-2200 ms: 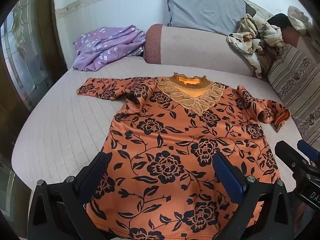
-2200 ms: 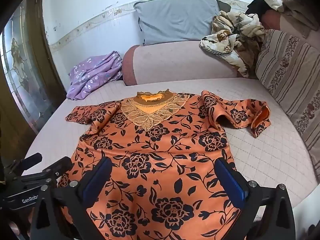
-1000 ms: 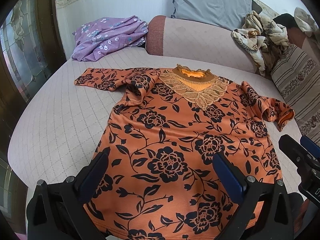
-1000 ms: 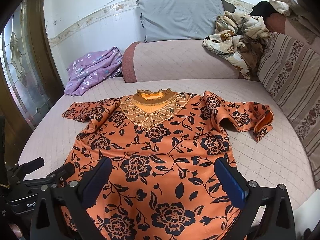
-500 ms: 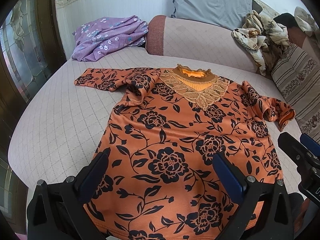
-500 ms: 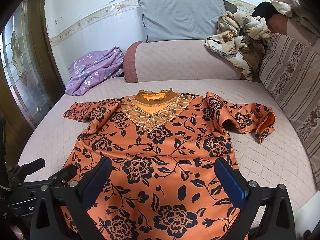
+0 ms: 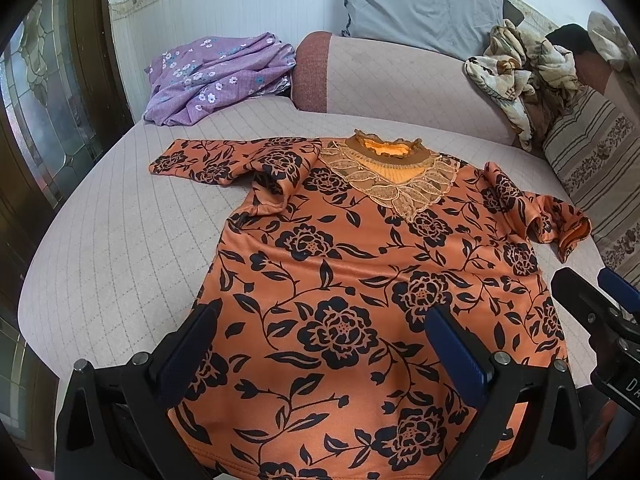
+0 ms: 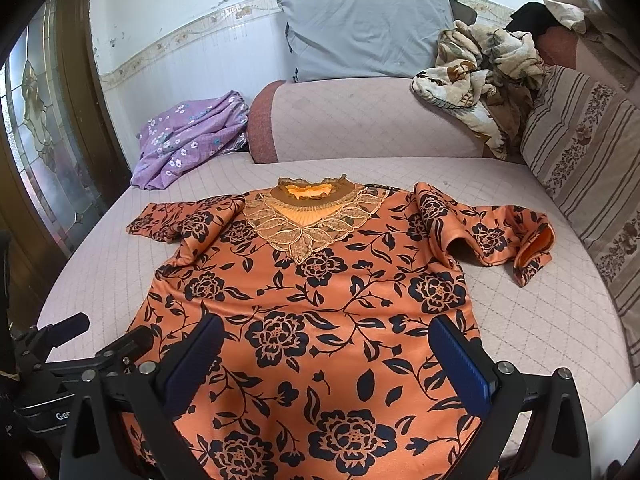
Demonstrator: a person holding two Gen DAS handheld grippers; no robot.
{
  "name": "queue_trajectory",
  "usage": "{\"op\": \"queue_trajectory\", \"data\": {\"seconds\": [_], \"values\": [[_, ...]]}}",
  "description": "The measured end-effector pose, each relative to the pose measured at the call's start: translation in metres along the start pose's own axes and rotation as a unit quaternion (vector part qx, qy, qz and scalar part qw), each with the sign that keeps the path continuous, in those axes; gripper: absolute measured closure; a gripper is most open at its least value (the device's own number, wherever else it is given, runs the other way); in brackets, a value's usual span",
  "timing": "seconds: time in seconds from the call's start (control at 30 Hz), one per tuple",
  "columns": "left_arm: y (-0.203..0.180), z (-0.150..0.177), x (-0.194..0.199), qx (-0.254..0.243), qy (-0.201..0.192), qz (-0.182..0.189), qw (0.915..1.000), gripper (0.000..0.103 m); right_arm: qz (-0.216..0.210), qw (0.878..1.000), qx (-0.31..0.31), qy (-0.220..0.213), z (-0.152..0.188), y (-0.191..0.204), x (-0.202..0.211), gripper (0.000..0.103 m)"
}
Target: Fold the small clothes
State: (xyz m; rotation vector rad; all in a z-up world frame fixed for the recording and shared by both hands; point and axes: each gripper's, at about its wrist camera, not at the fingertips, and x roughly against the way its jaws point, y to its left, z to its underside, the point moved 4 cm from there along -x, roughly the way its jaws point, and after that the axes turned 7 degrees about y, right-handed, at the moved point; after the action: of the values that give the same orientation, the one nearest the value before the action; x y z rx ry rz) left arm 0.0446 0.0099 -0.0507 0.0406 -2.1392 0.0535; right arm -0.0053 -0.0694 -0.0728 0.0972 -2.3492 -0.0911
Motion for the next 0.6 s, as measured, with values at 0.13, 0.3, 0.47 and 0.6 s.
{"op": "queue_trajectory", "data": {"seconds": [0.13, 0.3, 0.47, 0.6], "values": [[0.0004, -0.0005, 0.0001, 0.000, -0.001, 0.000, 1.0000, 0.000, 0.000, 1.000, 0.001, 0.001, 0.0000, 0.0005, -0.0006, 0.000], [0.0007, -0.0016, 0.0012, 0.000, -0.003, -0.001, 1.0000, 0.000, 0.000, 1.000, 0.002, 0.003, -0.0002, 0.0010, -0.0011, 0.000], [0.0007, -0.0022, 0.0021, 0.000, -0.004, -0.001, 1.0000, 0.000, 0.000, 1.000, 0.003, 0.004, 0.0000, 0.0024, -0.0018, 0.000], [0.0005, -0.0028, 0.0025, 0.000, -0.004, -0.001, 1.0000, 0.000, -0.001, 1.000, 0.004, 0.007, -0.0001, 0.0032, -0.0028, 0.000]]}}
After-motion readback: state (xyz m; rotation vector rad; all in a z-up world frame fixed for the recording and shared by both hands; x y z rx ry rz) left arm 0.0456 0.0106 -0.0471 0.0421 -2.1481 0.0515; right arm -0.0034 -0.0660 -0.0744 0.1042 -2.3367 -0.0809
